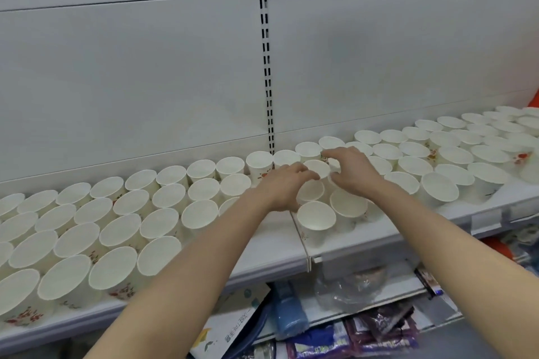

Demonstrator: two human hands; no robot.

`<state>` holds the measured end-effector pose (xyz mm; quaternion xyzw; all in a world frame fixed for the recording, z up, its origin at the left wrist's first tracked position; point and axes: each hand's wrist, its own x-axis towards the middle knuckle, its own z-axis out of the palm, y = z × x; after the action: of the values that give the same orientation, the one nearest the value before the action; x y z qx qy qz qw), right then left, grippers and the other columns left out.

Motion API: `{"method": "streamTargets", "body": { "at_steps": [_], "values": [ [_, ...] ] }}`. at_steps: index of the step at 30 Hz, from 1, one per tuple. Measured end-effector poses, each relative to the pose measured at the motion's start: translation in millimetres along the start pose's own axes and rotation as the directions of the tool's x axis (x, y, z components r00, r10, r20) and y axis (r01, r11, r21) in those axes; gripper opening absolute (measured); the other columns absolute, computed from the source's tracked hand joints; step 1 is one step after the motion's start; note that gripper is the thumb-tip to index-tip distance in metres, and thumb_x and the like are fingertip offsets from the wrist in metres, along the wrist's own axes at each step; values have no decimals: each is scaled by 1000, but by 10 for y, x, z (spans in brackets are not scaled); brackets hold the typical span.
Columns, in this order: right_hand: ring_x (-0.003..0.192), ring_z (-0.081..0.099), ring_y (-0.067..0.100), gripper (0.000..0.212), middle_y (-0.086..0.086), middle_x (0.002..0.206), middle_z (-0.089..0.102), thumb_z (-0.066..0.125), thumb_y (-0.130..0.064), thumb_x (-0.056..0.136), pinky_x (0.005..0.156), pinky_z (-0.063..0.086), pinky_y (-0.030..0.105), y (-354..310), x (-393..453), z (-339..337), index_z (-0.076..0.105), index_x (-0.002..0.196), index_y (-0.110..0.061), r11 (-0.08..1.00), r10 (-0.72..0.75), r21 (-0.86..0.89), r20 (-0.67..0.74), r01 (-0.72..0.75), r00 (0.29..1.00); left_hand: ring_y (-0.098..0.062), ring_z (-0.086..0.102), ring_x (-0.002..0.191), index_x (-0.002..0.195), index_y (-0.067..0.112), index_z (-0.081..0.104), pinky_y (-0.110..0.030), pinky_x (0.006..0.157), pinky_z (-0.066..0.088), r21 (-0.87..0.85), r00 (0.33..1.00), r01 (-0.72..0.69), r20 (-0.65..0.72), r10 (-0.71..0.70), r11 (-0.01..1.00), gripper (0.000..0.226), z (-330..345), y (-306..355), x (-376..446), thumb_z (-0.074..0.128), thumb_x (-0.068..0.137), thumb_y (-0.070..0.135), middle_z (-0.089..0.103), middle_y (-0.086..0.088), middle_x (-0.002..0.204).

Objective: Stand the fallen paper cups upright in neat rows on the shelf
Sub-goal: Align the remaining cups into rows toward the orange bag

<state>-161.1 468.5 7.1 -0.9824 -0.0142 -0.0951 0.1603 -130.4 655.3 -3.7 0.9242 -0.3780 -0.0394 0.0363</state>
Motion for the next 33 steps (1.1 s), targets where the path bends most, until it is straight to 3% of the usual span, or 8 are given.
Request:
{"method": "streamTargets", "body": {
  "at_steps": [4,8,11,17,22,24,27,33],
  "values": [
    [128,42,29,67,5,139,50,62,-8,76,105,36,44,109,272,-44,45,139,-22,997,-70,-16,209,75,975,-29,48,118,144,32,37,-45,95,44,5,999,6,43,-6,1000,79,35,20,151,76,76,38,42,-3,142],
    [126,47,22,75,-1,140,49,69,-15,72,104,39,42,159,428,-34,42,141,-23,994,-108,43,324,100,940,-28,52,115,141,28,42,-43,92,45,-65,999,48,-23,-49,997,77,96,40,177,77,73,38,49,-2,136],
    [122,51,21,78,-1,139,50,68,-14,70,100,44,38,188,476,-10,40,142,-24,991,-126,81,361,103,924,-24,47,120,141,24,43,-37,97,42,-117,991,84,-90,-95,990,79,76,-23,105,78,71,28,44,1,141],
    [123,49,21,79,-1,140,47,61,-4,74,99,43,34,174,473,-48,34,145,-24,978,-174,180,422,106,890,-20,36,135,141,26,40,-31,99,40,-209,986,148,-42,-160,967,79,118,-31,51,76,71,17,22,4,156],
    [130,40,24,83,2,146,37,69,-15,74,104,37,38,83,435,-40,29,146,-24,988,-152,45,384,146,911,-17,38,131,135,29,46,-38,103,41,-330,976,148,-105,-192,932,80,-24,-218,-93,81,63,18,31,7,148],
    [129,40,27,85,4,144,40,75,-27,72,103,34,41,8,452,20,32,145,-24,986,-138,-39,340,160,930,-18,43,124,132,31,48,-39,102,39,-266,961,218,-109,-254,939,81,-126,-390,-190,85,59,28,41,6,138],
    [120,45,29,78,5,130,49,77,-46,67,97,33,41,-117,475,171,43,133,-20,983,-87,-126,311,132,947,-22,45,117,130,35,47,-37,95,32,-7,949,316,-9,-316,949,80,-155,-466,-243,85,59,43,50,6,127],
    [114,45,30,79,7,118,48,75,-59,58,93,31,40,-204,511,409,49,117,-15,988,13,-154,185,16,983,-24,46,118,135,28,43,-38,99,32,128,939,343,-22,-343,931,83,-5,-451,-177,83,63,41,49,1,127]
  ]
}}
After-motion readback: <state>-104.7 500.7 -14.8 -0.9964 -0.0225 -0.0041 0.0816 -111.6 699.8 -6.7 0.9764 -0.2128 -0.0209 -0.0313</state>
